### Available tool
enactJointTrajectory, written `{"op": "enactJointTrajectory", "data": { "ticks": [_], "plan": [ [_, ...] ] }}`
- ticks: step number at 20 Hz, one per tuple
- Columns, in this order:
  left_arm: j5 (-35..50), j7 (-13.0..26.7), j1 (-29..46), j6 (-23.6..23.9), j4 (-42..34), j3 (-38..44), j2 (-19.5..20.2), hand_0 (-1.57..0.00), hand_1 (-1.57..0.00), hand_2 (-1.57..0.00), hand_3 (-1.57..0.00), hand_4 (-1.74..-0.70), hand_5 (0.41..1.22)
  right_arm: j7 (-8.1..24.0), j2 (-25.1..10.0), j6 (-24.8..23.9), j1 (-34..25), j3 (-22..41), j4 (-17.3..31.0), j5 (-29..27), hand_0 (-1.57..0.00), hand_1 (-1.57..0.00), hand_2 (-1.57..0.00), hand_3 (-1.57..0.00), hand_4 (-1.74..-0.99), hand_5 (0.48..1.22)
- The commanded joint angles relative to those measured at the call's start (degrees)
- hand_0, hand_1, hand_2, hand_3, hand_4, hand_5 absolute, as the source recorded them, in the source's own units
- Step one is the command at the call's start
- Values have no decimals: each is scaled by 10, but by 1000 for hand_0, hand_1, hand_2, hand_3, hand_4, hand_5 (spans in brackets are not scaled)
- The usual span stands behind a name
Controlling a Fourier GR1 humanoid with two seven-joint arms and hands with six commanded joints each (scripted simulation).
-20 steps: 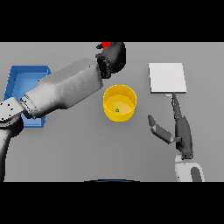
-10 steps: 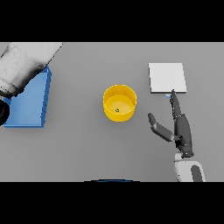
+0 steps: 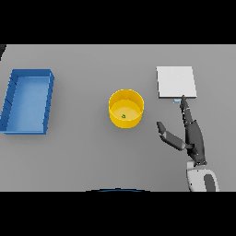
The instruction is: Pick up the red beaker and tilt it to pour out 1 green nut into yellow bowl. Pick up the yellow bowl and place it on the metallic measuring scale.
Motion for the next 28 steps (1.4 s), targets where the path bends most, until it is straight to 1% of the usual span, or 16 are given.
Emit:
{"op": "enactJointTrajectory", "data": {
  "ticks": [1, 3, 8, 9, 10, 12, 15, 17, 20, 22, 23, 24, 25, 26, 27, 28],
  "plan": [
    [23, 14, 26, 26, -14, 13, 9, -1571, -1571, -1569, -1415, -1739, 1221, 5, -2, 3, -3, 0, 5, -1, 1, 1, 1, 1, -1217, 595],
    [75, 43, 88, 71, -71, 37, 30, -1571, -1571, -1569, -1446, -1740, 1221, 10, -5, 5, -2, 0, 3, 1, 1, 1, 1, 1, -1212, 604],
    [157, 168, 249, 166, -243, 50, 84, -1571, -1571, -1570, -1452, -1741, 1221, 14, -12, 5, -7, 9, 3, 17, 1, 1, 1, 1, -1210, 649],
    [167, 183, 284, 190, -277, 44, 88, -1571, -1571, -1571, -1450, -1741, 1221, 12, -15, 8, 0, 6, 0, 13, 1, 1, 1, 1, -1206, 653],
    [178, 190, 319, 206, -317, 43, 104, -1571, -1571, -1571, -1450, -1741, 1221, 12, -17, 9, -2, 8, 4, 16, 1, 1, 1, 1, -1206, 657],
    [193, 212, 364, 237, -367, 36, 113, -1571, -1571, -1571, -1449, -1741, 1221, 16, -16, 5, -10, 3, 9, 15, 1, 1, 1, 1, -1215, 664],
    [212, 244, 411, 276, -404, 22, 111, -1571, -1571, -1571, -1474, -1741, 1221, 13, -14, 5, -9, 6, 12, 17, 1, 1, 1, 1, -1214, 664],
    [220, 242, 428, 292, -413, 16, 113, -1571, -1571, -1571, -1509, -1741, 1221, 12, -16, 7, -17, 4, 10, 12, 1, 1, 1, 1, -1217, 666],
    [233, 242, 439, 305, -411, 4, 113, -1571, -1571, -1571, -1539, -1741, 1117, 16, -13, 4, -10, 12, 8, 24, 1, 1, 1, 1, -1207, 665],
    [234, 255, 445, 308, -422, -12, 120, -1571, -1571, -1571, -1551, -1741, 967, 7, -15, 5, -2, 10, 1, 20, 1, 1, 1, 1, -1205, 664],
    [235, 259, 448, 305, -433, -22, 129, -1571, -1571, -1571, -1555, -1667, 908, -1, -15, 4, -4, 9, 6, 20, 1, 1, 1, 1, -1202, 667],
    [243, 261, 445, 288, -433, -34, 133, -1571, -1571, -1571, -1503, -1530, 865, 7, -15, 1, -5, 9, 8, 23, 1, 1, 1, 1, -1197, 664],
    [251, 256, 450, 264, -442, -37, 138, -1564, -1449, -1432, -1362, -1374, 830, 0, -14, 4, 1, 11, 6, 21, 1, 1, 1, 1, -1192, 663],
    [268, 254, 452, 236, -454, -34, 146, -1457, -1180, -1187, -1129, -1229, 803, 1, -8, 4, 0, 13, 9, 19, 1, 1, 1, 1, -1188, 663],
    [284, 254, 457, 209, -466, -32, 157, -1166, -944, -959, -903, -1120, 778, -7, -14, 5, 4, 10, 4, 18, 1, 1, 1, 1, -1187, 664],
    [293, 260, 456, 188, -476, -35, 163, -932, -755, -767, -722, -1034, 758, -8, -14, 5, 7, 13, -2, 21, 1, 1, 1, 1, -1185, 665]
  ]
}}
